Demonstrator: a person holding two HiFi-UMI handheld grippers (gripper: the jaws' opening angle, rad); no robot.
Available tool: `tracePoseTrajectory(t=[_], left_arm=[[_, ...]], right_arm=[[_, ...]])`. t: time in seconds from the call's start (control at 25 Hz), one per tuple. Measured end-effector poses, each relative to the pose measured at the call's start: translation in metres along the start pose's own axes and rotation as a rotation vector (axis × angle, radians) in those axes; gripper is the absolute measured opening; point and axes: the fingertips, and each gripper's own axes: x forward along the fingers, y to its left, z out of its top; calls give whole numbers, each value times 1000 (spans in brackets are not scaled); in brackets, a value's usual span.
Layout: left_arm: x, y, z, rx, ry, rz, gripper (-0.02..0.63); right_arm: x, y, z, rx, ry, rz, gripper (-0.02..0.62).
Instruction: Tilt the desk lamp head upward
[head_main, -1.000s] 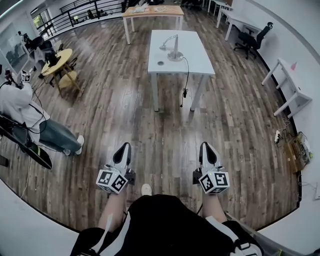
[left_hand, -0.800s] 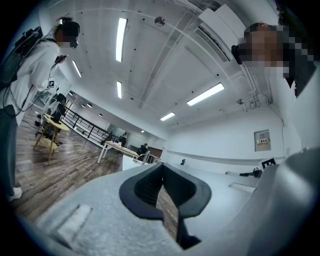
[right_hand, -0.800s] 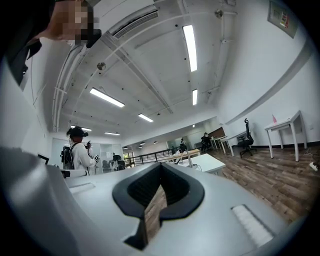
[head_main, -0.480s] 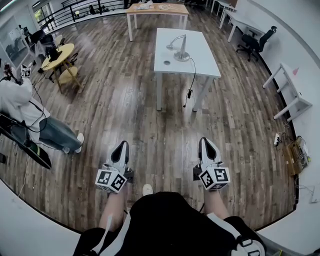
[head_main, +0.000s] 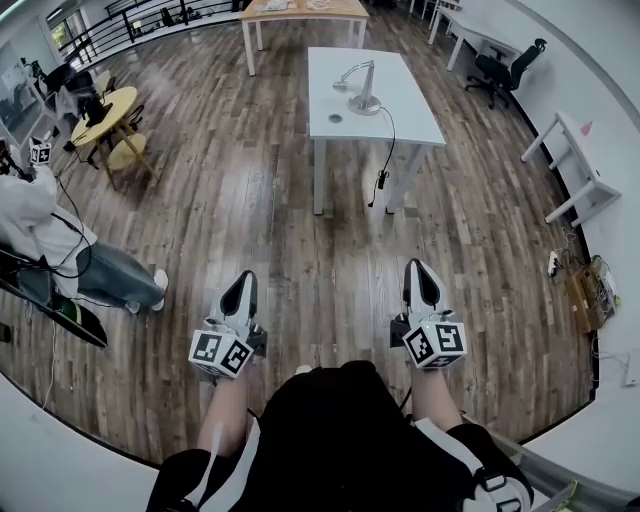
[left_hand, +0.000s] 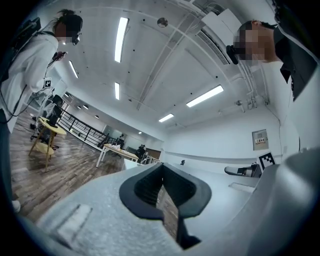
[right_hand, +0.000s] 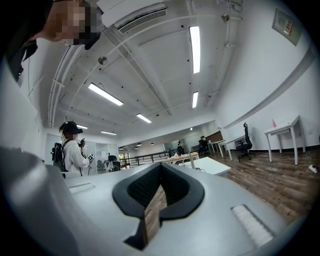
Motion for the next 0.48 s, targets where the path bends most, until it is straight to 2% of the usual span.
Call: tracePoseTrajectory(t=[0.2, 0.48], left_arm=[[14, 11, -8, -11, 32, -4, -2], [64, 13, -19, -5, 27, 3, -2]], right_arm=[[13, -6, 2, 5, -5, -19, 5], [55, -48, -1, 28, -1, -26, 5]])
